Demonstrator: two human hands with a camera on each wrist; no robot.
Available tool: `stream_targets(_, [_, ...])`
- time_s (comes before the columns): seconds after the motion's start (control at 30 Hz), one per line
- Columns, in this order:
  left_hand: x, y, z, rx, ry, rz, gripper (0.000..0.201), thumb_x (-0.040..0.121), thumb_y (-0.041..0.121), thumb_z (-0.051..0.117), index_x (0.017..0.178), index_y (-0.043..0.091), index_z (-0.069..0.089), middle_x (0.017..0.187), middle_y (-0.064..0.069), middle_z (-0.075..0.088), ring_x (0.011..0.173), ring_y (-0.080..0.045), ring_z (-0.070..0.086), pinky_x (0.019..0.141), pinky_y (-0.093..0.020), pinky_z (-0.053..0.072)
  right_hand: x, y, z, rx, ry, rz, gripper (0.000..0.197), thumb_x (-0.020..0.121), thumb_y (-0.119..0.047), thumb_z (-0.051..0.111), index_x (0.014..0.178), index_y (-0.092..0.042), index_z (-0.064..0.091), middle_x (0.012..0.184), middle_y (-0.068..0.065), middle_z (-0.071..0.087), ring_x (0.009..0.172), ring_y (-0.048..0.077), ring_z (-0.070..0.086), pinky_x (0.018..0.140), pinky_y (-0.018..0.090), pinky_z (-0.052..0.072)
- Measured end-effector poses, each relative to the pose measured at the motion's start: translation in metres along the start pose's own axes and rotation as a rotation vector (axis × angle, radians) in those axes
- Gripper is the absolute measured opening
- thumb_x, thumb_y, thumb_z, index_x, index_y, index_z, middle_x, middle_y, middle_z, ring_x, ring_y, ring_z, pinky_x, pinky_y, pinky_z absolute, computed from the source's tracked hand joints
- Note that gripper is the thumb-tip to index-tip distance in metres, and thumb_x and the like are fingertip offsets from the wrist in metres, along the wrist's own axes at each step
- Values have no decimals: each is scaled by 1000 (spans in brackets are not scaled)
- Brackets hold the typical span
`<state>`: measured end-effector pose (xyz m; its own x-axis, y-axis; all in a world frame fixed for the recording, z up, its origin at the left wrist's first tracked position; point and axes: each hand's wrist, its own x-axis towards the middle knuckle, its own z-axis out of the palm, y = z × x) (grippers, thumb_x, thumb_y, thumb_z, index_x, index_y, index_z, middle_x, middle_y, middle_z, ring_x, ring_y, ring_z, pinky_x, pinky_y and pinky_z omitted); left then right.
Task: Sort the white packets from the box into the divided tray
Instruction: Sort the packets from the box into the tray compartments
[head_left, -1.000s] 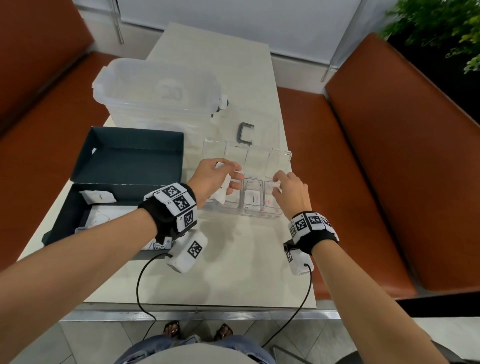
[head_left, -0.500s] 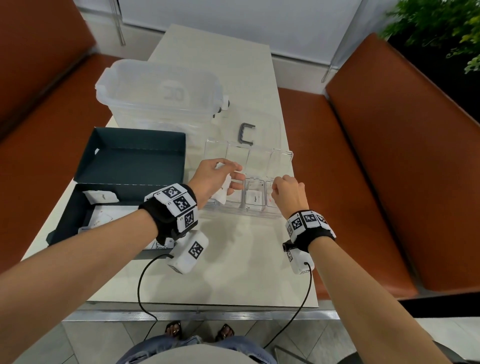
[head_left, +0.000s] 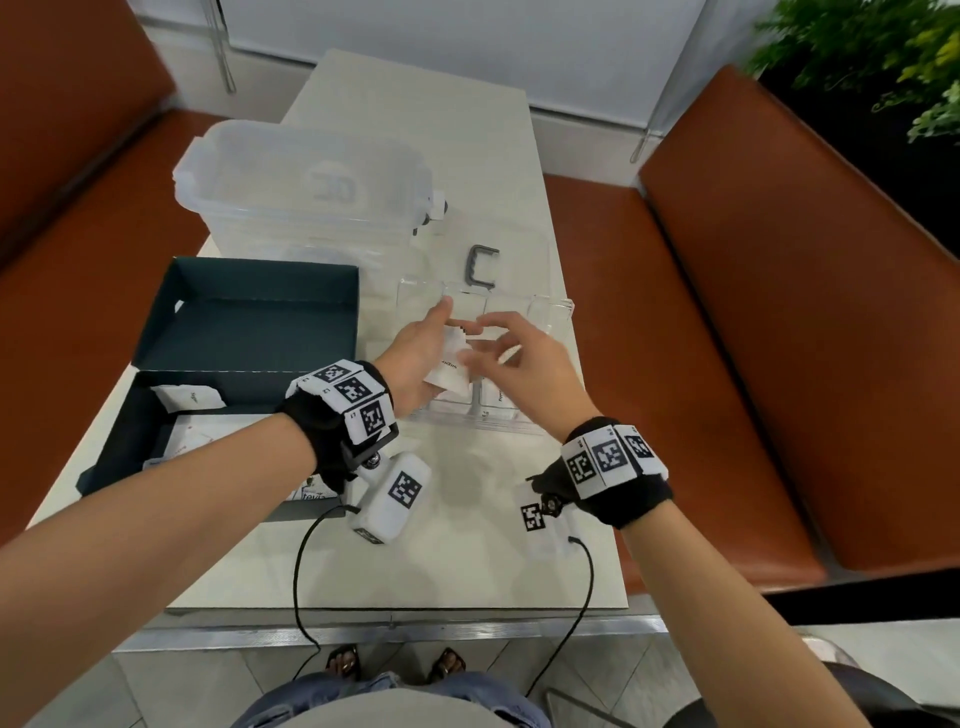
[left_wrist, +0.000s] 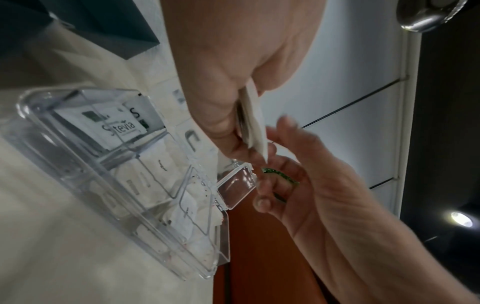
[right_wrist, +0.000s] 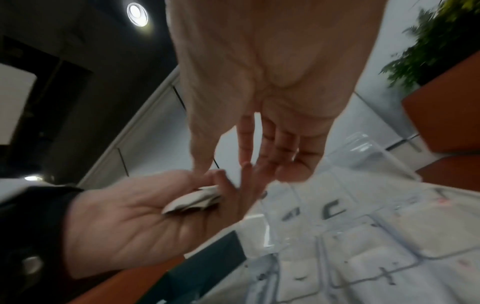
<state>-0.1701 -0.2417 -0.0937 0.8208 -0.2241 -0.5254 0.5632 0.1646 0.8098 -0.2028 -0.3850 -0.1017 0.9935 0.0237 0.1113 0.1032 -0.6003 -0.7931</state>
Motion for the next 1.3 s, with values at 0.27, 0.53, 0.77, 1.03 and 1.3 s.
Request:
stream_targets(0.27, [-3,6,-3,-192,-258,-80,38,99,24,37,122,-1,54,110,-18,65,86,-24,66,91,-33,51,12,-2,5,87,-19,91,22,81,-29,74,99,-19,67,83,-2,65,62,8,60,54,16,44])
stream_targets(0.53, [-4,4,-22,-4,-162,112,28,94,-4,54,123,-3,58,122,-20,62,103,-30,66,77,-31,60,22,0,-5,360,12,314,7,85,-16,68,80,-12,66,73,2,66,59,13,60,54,22,47])
stream_targets(0.77, [4,4,-45,414,-25,339,22,85,7,73,103,-5,69,89,-13,68,62,-9,62,54,-16,52,38,-17,-3,24,-204,199,14,78,-23,76,90,-17,72,78,-3,69,64,1,58,58,12,43])
stream_targets(1.03, [10,4,-61,355,108,375,11,89,5,66,95,-4,68,83,-14,72,66,-15,69,59,-23,55,54,-4,15,-75,-13,410,17,82,-7,67,99,-8,67,88,11,68,72,19,65,76,32,57])
stream_targets(1.3, [9,3,-70,313,115,355,7,91,7,65,92,1,69,92,-19,73,75,-20,69,56,-20,54,50,4,40,-98,-84,536,12,83,0,64,92,7,67,86,24,71,79,32,71,79,42,59])
